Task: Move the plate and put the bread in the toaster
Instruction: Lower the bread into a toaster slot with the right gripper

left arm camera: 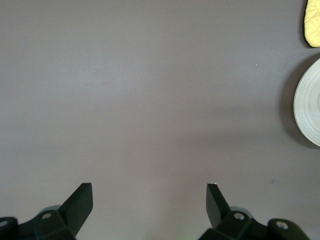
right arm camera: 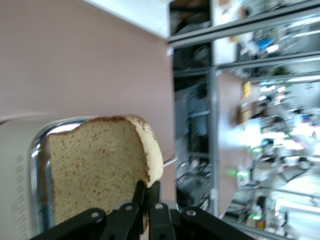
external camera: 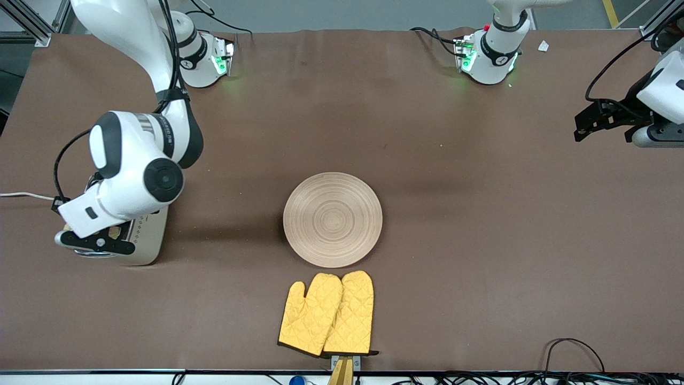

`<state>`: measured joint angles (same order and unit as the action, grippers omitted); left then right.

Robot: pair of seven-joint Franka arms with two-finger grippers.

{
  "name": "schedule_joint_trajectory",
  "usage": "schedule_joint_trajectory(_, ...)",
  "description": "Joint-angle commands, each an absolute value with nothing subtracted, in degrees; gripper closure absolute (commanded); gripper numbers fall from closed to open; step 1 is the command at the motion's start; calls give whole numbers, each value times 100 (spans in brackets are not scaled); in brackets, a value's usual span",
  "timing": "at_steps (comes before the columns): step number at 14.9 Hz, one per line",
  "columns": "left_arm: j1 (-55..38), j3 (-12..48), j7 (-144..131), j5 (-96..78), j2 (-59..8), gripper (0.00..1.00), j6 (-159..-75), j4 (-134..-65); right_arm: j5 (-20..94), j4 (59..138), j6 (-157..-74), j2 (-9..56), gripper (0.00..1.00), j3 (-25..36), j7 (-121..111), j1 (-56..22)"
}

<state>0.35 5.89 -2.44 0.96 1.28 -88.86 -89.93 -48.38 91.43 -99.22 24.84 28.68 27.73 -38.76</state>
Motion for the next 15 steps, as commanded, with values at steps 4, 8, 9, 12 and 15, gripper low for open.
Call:
schedule_joint_trajectory(4,35,606,-202,97,88,0,-8807,-8851,-6134,11406,-10476,1039,100,2848,4480,-4288)
schedule_joint_trajectory(8,53,615,-202,105,88,0,-8798,-8859,-6152,11759,-10223,879,100,2830,4956,-4570)
schedule_joint_trajectory(9,53,615,-202,105,88,0,-8798,-8859,-6152,11768,-10187,888,100,2821,5027,-4631)
schedule_joint_trajectory(12,53,615,-202,97,88,0,-8798,-8868,-6161,11777,-10108,801,100,2830,5019,-4649)
schedule_joint_trajectory(15,53,633,-211,97,88,0,-8710,-8868,-6362,11935,-10116,747,100,2830,5036,-4641)
